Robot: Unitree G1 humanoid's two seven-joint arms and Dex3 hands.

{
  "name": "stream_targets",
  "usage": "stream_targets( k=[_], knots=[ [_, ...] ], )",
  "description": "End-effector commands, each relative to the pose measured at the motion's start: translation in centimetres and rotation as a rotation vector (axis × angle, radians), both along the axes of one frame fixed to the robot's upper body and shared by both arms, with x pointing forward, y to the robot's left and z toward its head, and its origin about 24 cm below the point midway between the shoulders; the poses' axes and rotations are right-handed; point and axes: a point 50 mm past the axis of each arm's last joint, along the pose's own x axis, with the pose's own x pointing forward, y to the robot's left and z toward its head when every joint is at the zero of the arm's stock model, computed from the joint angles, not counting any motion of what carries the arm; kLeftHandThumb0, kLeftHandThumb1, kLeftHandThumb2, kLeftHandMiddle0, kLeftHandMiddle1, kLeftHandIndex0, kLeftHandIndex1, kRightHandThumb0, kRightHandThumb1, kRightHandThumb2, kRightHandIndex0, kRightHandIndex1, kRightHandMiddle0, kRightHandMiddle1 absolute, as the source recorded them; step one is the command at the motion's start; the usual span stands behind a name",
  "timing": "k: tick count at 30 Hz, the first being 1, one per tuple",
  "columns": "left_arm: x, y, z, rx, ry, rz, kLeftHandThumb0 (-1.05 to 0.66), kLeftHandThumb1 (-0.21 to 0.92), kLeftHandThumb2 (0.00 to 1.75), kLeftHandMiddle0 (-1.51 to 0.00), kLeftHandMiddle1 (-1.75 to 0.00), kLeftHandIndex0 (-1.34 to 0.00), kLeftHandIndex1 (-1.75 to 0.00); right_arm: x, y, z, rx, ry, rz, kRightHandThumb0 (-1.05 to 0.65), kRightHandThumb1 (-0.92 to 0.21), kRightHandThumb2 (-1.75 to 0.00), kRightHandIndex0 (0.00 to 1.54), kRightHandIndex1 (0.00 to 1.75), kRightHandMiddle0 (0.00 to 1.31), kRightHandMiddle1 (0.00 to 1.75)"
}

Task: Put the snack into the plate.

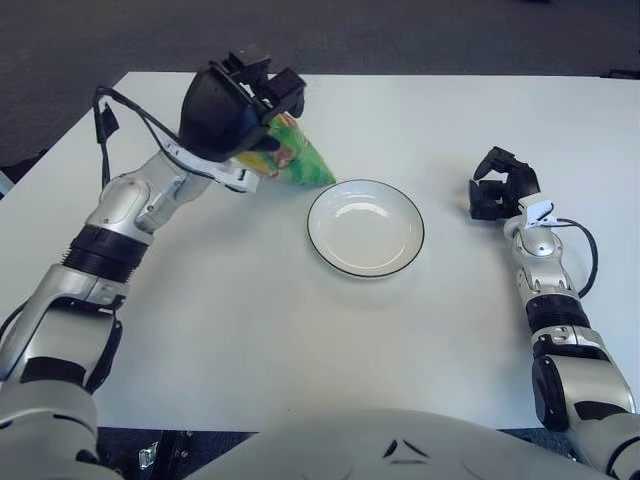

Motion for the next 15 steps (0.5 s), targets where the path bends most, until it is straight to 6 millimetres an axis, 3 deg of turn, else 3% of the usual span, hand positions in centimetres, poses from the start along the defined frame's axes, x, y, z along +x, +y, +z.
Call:
stream_targets(
  k=[1, 5, 15],
  knots=[
    [0.0, -1.2, 0.2, -0.012, -0.017, -0.057, 0.0, -0.04, 1.69, -0.91, -1.64, -0.65, -1.75, -1.8, 0.2, -4.0, 0.03, 0.163, -0.011, -0.53, -0.22, -1.44, 1.32, 1.75, 0.7, 1.75],
    [-0.6, -3.0, 0.1, -0.044, -0.047, -0.153, 0.0, -0.04, 1.68, -0.91, -1.63, -0.65, -1.75, -1.8, 0.3, -4.0, 0.033, 0.163, -0.01, -0.53, -0.22, -1.44, 1.33, 1.75, 0.7, 1.75],
    [-1.3, -4.2, 1.1, -0.021, -0.105, -0.233, 0.0, 0.0, 1.64, -0.89, -1.63, -0.62, -1.75, -1.8, 0.4, -4.0, 0.035, 0.16, -0.007, -0.53, -0.21, -1.44, 1.33, 1.75, 0.7, 1.75]
  ],
)
